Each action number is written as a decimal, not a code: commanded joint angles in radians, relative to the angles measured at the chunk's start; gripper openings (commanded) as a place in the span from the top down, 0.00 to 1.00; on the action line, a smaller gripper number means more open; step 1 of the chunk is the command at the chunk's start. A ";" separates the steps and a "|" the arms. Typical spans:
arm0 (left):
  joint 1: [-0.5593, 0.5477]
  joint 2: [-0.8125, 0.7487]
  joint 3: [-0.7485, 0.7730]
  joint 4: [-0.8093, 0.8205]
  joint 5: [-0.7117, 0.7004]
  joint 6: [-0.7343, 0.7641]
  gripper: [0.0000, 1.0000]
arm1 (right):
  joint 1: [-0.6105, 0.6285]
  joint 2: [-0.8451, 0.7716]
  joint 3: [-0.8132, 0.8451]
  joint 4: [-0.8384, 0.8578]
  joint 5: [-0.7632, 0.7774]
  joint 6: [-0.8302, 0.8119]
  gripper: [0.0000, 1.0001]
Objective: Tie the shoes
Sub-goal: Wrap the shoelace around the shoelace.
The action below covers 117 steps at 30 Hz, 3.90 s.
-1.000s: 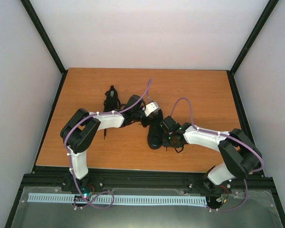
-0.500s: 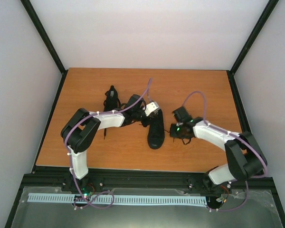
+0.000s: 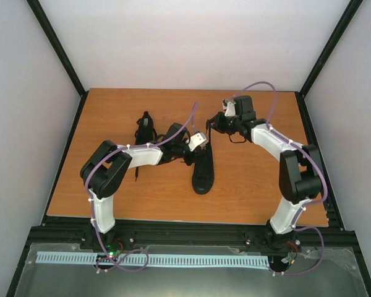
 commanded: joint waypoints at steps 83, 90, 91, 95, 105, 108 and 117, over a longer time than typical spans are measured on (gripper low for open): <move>0.038 -0.010 0.192 -0.412 0.167 0.259 0.57 | 0.127 -0.081 -0.226 -0.046 0.152 0.059 0.97; 0.103 -0.038 0.450 -1.093 0.413 0.925 0.42 | 0.127 -0.096 -0.223 -0.075 0.168 0.018 0.97; 0.117 -0.017 0.500 -1.115 0.408 0.933 0.42 | 0.127 -0.097 -0.224 -0.072 0.163 0.014 0.97; 0.180 0.143 0.727 -1.178 0.365 0.897 0.45 | 0.127 -0.092 -0.218 -0.072 0.149 0.001 0.97; 0.182 0.493 1.152 -1.068 -0.003 0.879 0.35 | 0.127 -0.065 -0.206 -0.076 0.118 -0.021 0.97; 0.176 0.555 1.235 -1.075 -0.027 0.995 0.29 | 0.126 -0.051 -0.202 -0.076 0.108 -0.020 0.97; 0.120 0.673 1.252 -0.824 -0.189 1.219 0.29 | 0.127 -0.046 -0.224 -0.062 0.105 -0.007 0.97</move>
